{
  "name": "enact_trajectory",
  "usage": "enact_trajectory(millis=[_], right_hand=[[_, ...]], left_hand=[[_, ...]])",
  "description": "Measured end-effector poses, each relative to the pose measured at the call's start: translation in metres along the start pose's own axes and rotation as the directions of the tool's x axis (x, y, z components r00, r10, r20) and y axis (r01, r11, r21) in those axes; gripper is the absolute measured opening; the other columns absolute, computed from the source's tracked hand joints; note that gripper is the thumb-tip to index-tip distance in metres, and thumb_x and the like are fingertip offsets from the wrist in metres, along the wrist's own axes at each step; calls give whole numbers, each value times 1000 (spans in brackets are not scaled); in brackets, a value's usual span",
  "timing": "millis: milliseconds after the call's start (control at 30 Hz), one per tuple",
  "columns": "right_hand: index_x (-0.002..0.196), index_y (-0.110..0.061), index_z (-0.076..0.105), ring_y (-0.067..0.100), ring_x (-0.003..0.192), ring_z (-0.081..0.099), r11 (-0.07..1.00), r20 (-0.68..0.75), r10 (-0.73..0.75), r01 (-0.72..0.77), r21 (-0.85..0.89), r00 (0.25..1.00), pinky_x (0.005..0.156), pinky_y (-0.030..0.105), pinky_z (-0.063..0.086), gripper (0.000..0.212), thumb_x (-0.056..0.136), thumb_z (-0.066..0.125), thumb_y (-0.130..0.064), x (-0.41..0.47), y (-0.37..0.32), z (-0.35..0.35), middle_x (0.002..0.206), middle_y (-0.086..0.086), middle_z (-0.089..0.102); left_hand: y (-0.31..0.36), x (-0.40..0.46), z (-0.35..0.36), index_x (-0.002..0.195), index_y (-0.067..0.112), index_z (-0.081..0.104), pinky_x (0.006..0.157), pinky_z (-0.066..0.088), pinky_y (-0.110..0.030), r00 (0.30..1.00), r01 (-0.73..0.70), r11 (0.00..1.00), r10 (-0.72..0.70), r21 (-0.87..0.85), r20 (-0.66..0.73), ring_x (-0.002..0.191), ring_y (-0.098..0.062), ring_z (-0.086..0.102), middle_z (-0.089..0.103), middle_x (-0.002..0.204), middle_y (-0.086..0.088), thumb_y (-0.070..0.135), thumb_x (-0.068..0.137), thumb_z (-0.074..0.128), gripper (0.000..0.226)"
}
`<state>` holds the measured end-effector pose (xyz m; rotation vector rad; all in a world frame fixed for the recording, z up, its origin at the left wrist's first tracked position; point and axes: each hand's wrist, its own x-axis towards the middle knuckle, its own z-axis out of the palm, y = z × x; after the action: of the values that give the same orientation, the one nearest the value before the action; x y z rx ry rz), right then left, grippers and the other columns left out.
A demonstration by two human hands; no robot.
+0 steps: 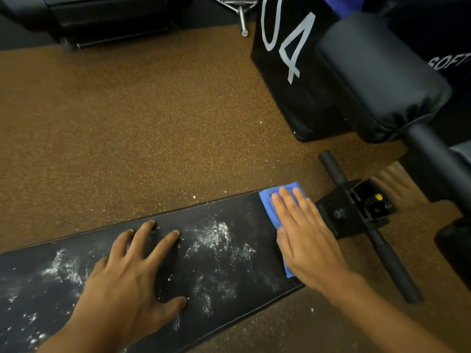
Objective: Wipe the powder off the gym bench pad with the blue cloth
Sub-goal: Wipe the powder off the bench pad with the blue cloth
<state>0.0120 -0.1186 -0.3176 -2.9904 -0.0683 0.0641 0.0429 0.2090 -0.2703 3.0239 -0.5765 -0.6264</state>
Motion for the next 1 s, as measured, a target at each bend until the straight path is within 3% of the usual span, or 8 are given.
enact_trajectory(millis=[133, 367, 533, 767, 933, 1000], right_hand=[[157, -7, 26, 37, 153, 15, 991, -26, 137, -137, -11, 990, 123, 51, 21, 65, 96, 24, -32, 49, -19, 3, 165, 14, 24], [159, -11, 24, 25, 156, 5, 992, 23, -117, 118, -35, 993, 126, 46, 11, 63, 99, 29, -29, 6, -7, -1, 168, 8, 19], [158, -13, 27, 37, 153, 15, 991, -38, 129, -130, -18, 991, 124, 51, 17, 65, 95, 26, -32, 39, -23, 3, 166, 10, 25], [160, -13, 20, 27, 156, 1, 989, 50, -139, 141, -39, 989, 125, 50, 15, 65, 98, 30, -30, -11, -14, 1, 169, 7, 15], [157, -11, 29, 39, 153, 16, 994, -29, 101, -102, -30, 995, 124, 52, 16, 66, 94, 26, -32, 35, -26, 3, 165, 13, 27], [157, -9, 28, 39, 153, 14, 998, -40, 55, -56, -29, 998, 124, 53, 15, 66, 96, 27, -31, 30, -42, 6, 165, 13, 26]], left_hand=[[0, 2, 1, 152, 42, 34, 87, 55, -59, 1000, -6, 1000, 6, 17, -10, 136, -39, 39, 37, 157, -7, 91, 50, 55, 115], [-1, 0, 0, 154, 43, 27, 95, 53, -58, 1000, -20, 1000, 20, -1, -16, 138, -38, 36, 30, 160, -6, 94, 54, 50, 114], [-2, 1, 0, 156, 43, 20, 101, 49, -57, 1000, -29, 999, 29, 18, -6, 142, -37, 29, 22, 163, -5, 95, 56, 45, 115], [0, -1, -2, 157, 44, 11, 108, 43, -56, 1000, -25, 1000, 25, 11, 2, 146, -37, 22, 14, 166, -6, 95, 57, 42, 116], [0, -1, -2, 157, 44, 3, 112, 39, -55, 999, -36, 999, 36, 20, 5, 148, -35, 16, 8, 166, -5, 95, 58, 38, 116], [-1, 0, -1, 156, 45, 1, 114, 37, -55, 999, -40, 999, 40, 28, 12, 148, -35, 15, 6, 166, -4, 96, 57, 37, 117]])
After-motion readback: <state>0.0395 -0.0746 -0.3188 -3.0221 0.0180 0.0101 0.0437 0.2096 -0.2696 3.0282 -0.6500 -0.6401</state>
